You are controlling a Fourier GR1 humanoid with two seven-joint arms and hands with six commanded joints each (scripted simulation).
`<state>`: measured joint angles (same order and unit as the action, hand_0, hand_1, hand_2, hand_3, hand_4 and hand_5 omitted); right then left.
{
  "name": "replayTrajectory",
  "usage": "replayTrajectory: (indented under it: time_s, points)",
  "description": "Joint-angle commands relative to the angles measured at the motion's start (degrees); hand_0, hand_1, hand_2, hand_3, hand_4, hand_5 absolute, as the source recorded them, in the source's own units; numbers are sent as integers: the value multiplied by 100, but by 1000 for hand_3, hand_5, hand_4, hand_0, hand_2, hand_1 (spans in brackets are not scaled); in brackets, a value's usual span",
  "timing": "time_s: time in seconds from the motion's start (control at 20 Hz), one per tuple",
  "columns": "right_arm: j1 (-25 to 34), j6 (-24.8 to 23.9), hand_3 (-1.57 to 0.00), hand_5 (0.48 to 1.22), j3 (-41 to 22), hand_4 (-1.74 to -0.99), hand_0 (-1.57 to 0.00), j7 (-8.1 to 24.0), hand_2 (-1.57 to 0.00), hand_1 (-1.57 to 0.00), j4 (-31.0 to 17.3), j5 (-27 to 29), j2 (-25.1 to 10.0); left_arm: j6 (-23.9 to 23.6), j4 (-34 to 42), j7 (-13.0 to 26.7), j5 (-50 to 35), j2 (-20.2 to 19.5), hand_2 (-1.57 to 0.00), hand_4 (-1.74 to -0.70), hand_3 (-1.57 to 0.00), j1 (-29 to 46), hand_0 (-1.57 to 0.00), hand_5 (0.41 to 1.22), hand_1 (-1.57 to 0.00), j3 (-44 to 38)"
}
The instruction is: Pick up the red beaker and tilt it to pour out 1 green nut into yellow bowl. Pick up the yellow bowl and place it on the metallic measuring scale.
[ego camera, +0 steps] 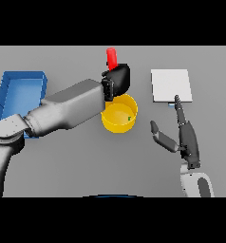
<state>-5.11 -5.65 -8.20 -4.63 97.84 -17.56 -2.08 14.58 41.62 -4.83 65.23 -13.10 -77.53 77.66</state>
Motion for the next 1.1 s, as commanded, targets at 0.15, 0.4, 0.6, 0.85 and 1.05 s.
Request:
replayTrajectory:
  time_s: [0.15,0.4,0.6,0.85,1.05]
  points:
    - [30,24,1,635,37,-1152,1,-47,1,1,31,138,49,-3,54,-122,33,-66,-1571,-1721,-1571,-296,-1571,1221,-1571,253]
    - [-140,111,1,654,-17,-1154,1,-292,1,1,-1,152,27,-218,-488,-323,-137,-315,-1571,-1725,-1571,-1217,-1571,1221,-1571,161]
    - [37,58,1,661,-20,-1161,1,-262,1,1,-134,97,57,-513,-1371,-148,-764,-584,-1571,-1727,-1320,-1865,-1571,1221,-1571,-488]
    - [48,-42,1,637,-69,-1140,1,-136,1,1,-29,-103,10,-696,-2563,355,-2745,-1110,-1571,-1735,-1427,-1998,-1571,1221,-1571,-2295]
    - [135,90,1,623,-42,-1110,1,-306,1,1,-155,163,92,-1012,-3217,566,-4166,-1687,-1571,-1739,-1430,-1762,-1571,1221,-1571,-3384]
